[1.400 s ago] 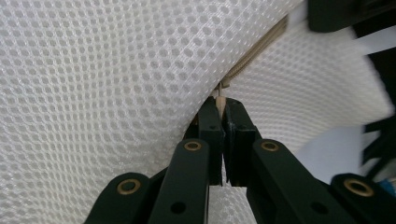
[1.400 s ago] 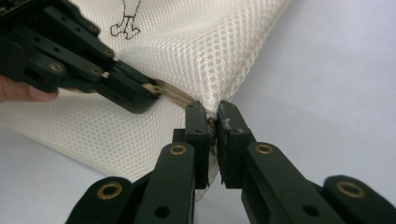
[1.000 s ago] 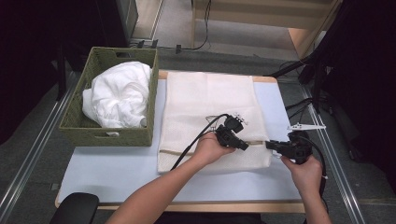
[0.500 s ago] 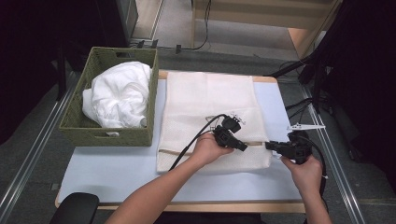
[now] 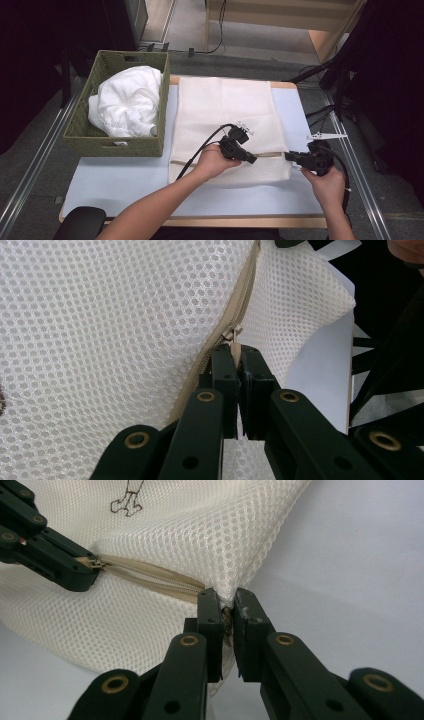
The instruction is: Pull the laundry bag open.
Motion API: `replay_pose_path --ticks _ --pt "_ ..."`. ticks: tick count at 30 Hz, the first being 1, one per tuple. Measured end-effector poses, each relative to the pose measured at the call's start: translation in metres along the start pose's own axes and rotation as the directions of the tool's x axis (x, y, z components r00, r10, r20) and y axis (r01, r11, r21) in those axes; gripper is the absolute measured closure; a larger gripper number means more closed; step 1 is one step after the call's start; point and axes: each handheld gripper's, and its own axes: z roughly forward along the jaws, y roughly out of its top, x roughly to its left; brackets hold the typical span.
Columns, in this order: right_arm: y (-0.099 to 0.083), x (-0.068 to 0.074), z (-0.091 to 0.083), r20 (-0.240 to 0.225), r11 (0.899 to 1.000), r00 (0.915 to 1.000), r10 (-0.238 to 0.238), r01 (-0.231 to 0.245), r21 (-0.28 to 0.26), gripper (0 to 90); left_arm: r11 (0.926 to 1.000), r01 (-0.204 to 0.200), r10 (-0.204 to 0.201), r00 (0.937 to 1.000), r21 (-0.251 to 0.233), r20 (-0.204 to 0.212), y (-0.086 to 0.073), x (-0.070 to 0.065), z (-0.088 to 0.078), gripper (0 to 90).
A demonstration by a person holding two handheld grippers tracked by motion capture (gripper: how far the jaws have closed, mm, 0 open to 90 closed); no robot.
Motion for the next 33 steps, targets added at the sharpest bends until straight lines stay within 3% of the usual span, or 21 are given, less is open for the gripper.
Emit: replay_pose_path --ticks 9,16,18,20,22,25,31,33 --pt "-0.002 -0.003 0.002 -0.016 1.000 0.9998 0.009 -0.009 0.006 84.6 0.9996 0.000 0.001 0.9999 -0.029 0.014 -0.006 -0.003 0.001 88.2" --pt "-0.001 -0.001 0.004 -0.013 1.000 0.9999 0.007 -0.007 0.007 84.6 0.9992 -0.014 0.014 0.9999 -0.037 0.001 -0.008 -0.004 0.000 88.2" --pt "-0.002 -0.001 0.004 -0.011 1.000 0.9999 0.008 -0.008 0.010 84.6 0.9994 -0.012 0.012 0.9999 -0.034 0.003 -0.008 -0.003 -0.001 88.2" --pt "-0.002 -0.001 0.004 -0.013 1.000 0.9999 0.011 -0.011 0.010 84.6 0.9993 0.014 -0.014 0.9999 -0.034 0.002 -0.007 -0.003 -0.002 88.3" --pt "-0.002 -0.001 0.003 -0.009 1.000 0.9999 0.011 -0.011 0.009 84.7 0.9998 0.001 -0.001 0.9999 -0.019 -0.011 -0.007 -0.002 -0.005 88.3" --pt "-0.002 -0.001 0.005 0.002 1.000 0.9999 0.015 -0.015 0.013 84.7 0.9998 0.016 -0.016 0.9998 -0.008 -0.015 -0.011 0.001 -0.009 88.3" --pt "-0.002 -0.002 0.007 -0.027 1.000 0.9995 0.019 -0.019 0.016 84.5 0.9996 0.023 -0.024 0.9994 -0.015 -0.024 -0.022 0.006 -0.022 88.2" --pt "-0.002 0.000 0.008 -0.015 1.000 0.9997 0.017 -0.017 0.022 84.6 0.9995 0.024 -0.024 0.9993 -0.023 -0.028 -0.023 0.006 -0.023 88.2"
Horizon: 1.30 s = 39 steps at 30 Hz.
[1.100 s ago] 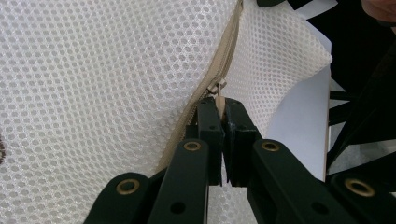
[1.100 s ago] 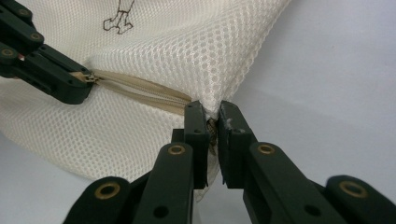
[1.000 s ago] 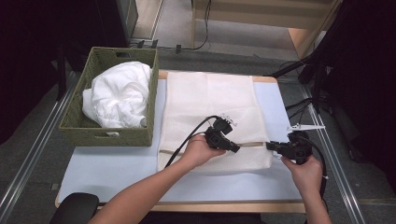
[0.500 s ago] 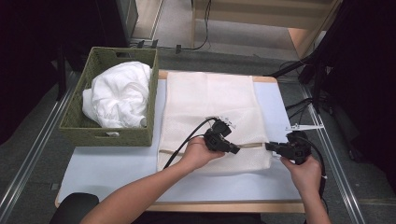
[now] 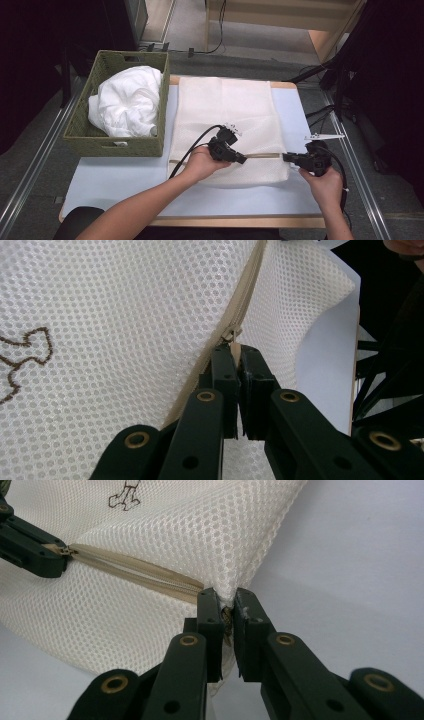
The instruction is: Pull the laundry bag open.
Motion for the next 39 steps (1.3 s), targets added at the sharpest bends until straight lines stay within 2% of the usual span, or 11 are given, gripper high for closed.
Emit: replay_pose_path --ticks 2,8,15,25,29,32,39 --pt "0.001 0.002 0.001 0.003 1.000 1.0000 -0.005 0.005 0.008 84.6 1.0000 -0.006 0.006 0.9999 -0.006 -0.012 -0.002 -0.001 -0.003 88.3" --pt "0.001 0.004 0.003 -0.004 1.000 1.0000 0.001 -0.001 -0.004 84.4 0.9997 -0.001 0.001 0.9999 -0.023 -0.010 -0.005 -0.001 -0.006 88.3" --pt "0.002 0.008 0.006 -0.006 1.000 1.0000 -0.004 0.004 0.005 84.3 0.9993 -0.020 0.019 0.9997 -0.033 -0.017 -0.009 -0.002 -0.011 88.3" --pt "0.002 0.006 0.004 -0.005 1.000 1.0000 -0.006 0.006 0.008 84.4 0.9993 0.008 -0.008 0.9999 -0.038 -0.006 -0.013 0.002 -0.010 88.3" --pt "0.001 0.005 0.005 0.015 1.000 0.9999 -0.002 0.002 0.011 84.6 0.9992 0.018 -0.019 0.9998 -0.034 -0.011 -0.015 0.005 -0.010 88.3" --pt "0.000 -0.004 0.003 0.033 1.000 0.9991 0.028 -0.028 0.008 84.6 0.9989 0.033 -0.033 0.9993 -0.034 -0.016 -0.018 0.009 -0.013 88.3" --pt "0.001 -0.004 0.003 0.039 1.000 0.9990 0.022 -0.023 0.012 84.5 0.9987 0.037 -0.038 0.9992 -0.036 -0.016 -0.022 0.012 -0.017 88.3"
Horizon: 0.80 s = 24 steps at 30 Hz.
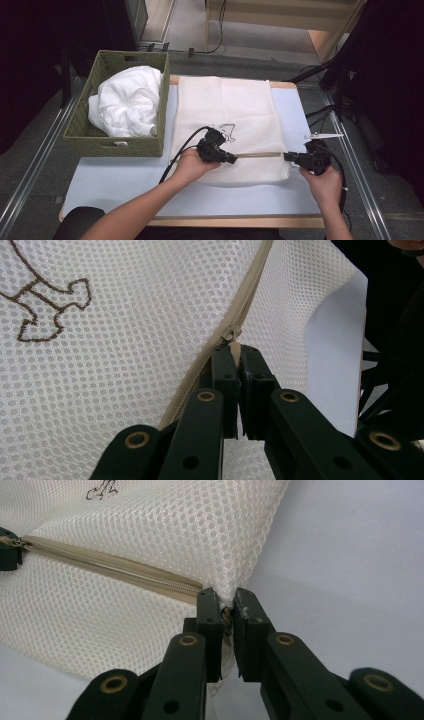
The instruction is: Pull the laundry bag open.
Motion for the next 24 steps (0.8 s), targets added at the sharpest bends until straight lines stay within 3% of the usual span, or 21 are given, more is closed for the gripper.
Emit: replay_pose_path --ticks 18,22,24 --pt "0.0000 -0.0012 0.0000 -0.006 1.000 1.0000 -0.001 0.001 -0.002 84.4 1.0000 0.003 -0.003 1.0000 0.001 0.004 0.0003 0.0010 -0.0007 88.2" --pt "0.0003 -0.0044 0.0000 0.038 1.000 0.9993 0.003 -0.003 0.009 84.2 0.9998 0.006 -0.005 0.9999 0.019 -0.015 -0.0013 0.0046 -0.0034 88.3" --pt "0.0001 -0.0061 0.0013 0.029 1.000 0.9996 0.005 -0.005 0.011 84.2 0.9999 0.011 -0.011 0.9999 0.011 -0.011 -0.0020 0.0056 -0.0040 88.3"
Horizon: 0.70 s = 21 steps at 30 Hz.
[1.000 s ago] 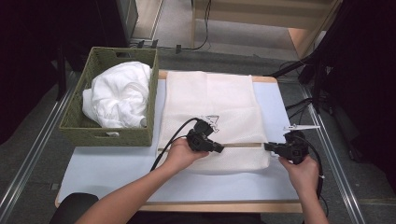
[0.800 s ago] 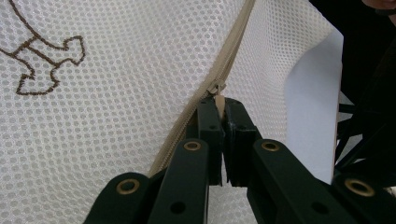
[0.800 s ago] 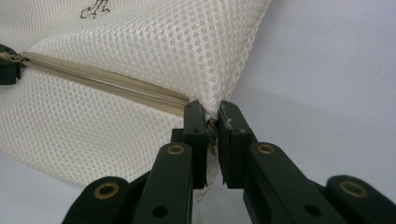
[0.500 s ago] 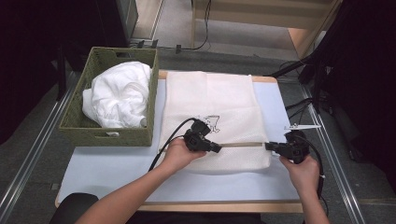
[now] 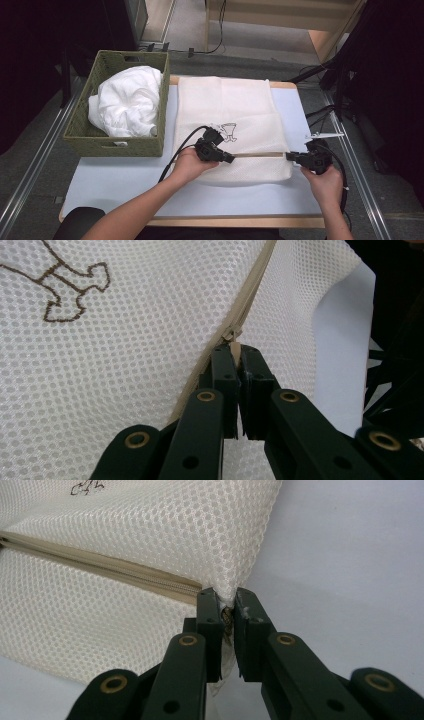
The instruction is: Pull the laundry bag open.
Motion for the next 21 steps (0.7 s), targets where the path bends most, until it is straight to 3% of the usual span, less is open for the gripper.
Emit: replay_pose_path --ticks 13,18,21 --pt "-0.0008 -0.0007 0.0009 -0.013 1.000 0.9999 0.004 -0.004 -0.004 83.9 1.0000 0.008 -0.008 0.9999 -0.005 0.008 -0.0004 0.0000 -0.0031 88.2" --pt "-0.0009 -0.0007 0.0012 -0.009 1.000 1.0000 0.002 -0.002 0.001 83.9 0.9995 0.030 -0.030 0.9993 -0.010 0.020 -0.0001 -0.0008 -0.0048 88.3" --pt "-0.0011 -0.0004 0.0017 -0.014 1.000 0.9999 0.006 -0.006 0.001 84.0 0.9997 0.025 -0.025 0.9997 -0.004 -0.001 -0.0017 -0.0018 -0.0077 88.3"
